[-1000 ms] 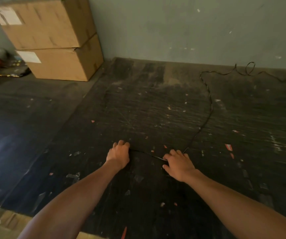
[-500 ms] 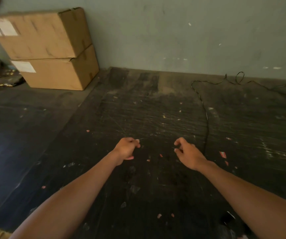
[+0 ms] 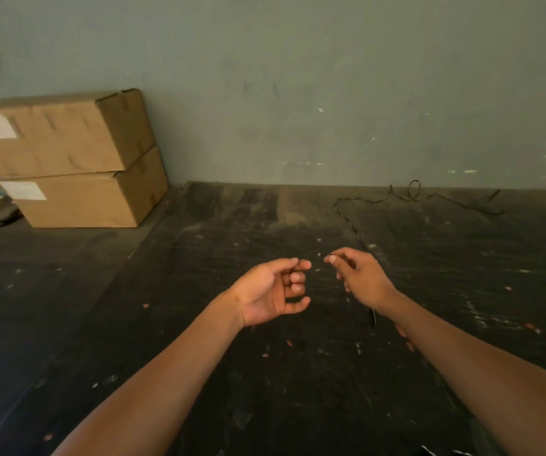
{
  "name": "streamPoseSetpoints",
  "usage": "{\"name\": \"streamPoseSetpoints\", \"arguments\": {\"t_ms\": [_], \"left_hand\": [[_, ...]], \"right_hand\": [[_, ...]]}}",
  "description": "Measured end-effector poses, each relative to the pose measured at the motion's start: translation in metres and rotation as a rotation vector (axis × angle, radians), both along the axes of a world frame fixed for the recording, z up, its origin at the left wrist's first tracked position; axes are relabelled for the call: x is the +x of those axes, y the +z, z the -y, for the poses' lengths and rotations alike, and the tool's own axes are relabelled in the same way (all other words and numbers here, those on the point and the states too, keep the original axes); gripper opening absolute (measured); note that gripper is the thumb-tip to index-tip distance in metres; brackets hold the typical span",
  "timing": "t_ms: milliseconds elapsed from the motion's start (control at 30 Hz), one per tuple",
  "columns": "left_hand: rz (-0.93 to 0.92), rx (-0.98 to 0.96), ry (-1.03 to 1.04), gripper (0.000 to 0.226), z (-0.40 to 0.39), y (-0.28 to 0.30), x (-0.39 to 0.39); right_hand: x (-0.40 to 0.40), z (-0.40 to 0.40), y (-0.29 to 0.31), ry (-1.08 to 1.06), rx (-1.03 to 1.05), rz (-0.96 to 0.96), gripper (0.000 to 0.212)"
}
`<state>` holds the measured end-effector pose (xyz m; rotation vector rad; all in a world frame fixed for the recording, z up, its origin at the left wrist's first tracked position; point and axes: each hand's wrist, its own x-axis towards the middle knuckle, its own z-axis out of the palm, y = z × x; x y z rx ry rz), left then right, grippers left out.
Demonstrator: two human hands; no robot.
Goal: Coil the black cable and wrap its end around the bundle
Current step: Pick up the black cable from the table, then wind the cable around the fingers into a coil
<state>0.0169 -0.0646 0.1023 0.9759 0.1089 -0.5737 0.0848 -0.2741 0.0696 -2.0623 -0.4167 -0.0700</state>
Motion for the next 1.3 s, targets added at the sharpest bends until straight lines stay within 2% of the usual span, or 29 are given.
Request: {"name": "streamPoseSetpoints", "arguments": {"t_ms": [267,533,667,800,867,967,1133,1300], "left_hand": [[0.123,-0.181,-0.035,0.02,0.029,0.032,-0.014],[0.079,-0.269,0.024,0.035,0.028,0.045,-0.013],[0.141,-0.266,-0.005,0.026,0.028,0.045,-0.013],[0.23,-0.269,-0.034,0.031,0.029,0.047,-0.007],[0.291,-0.292,-0.077,0.037,0.029,0.052,0.001],[0.336,-0.257,-0.072,0.041,0.027,0.059,0.018],[0.363,-0.073,-0.007,0.038,0.014,0.059,0.048],[0.337,0.101,-0.078,0.036,0.001,0.041,0.059]], "right_hand": [[-0.007,-0.003,0.004,-0.125,0.154,0.013,0.015],[-0.012,-0.001,0.006,-0.074,0.169,0.014,0.016],[-0.012,0.001,0.005,-0.063,0.157,0.033,0.015],[-0.014,-0.001,-0.001,0.027,0.144,-0.046,0.016],[-0.019,-0.005,-0.008,0.099,0.081,-0.103,0.015],[-0.031,-0.011,-0.016,0.203,-0.133,-0.12,0.014],[-0.048,-0.013,-0.006,0.42,-0.423,-0.153,0.02],[-0.047,-0.003,0.049,0.438,-0.49,0.011,0.022]]}}
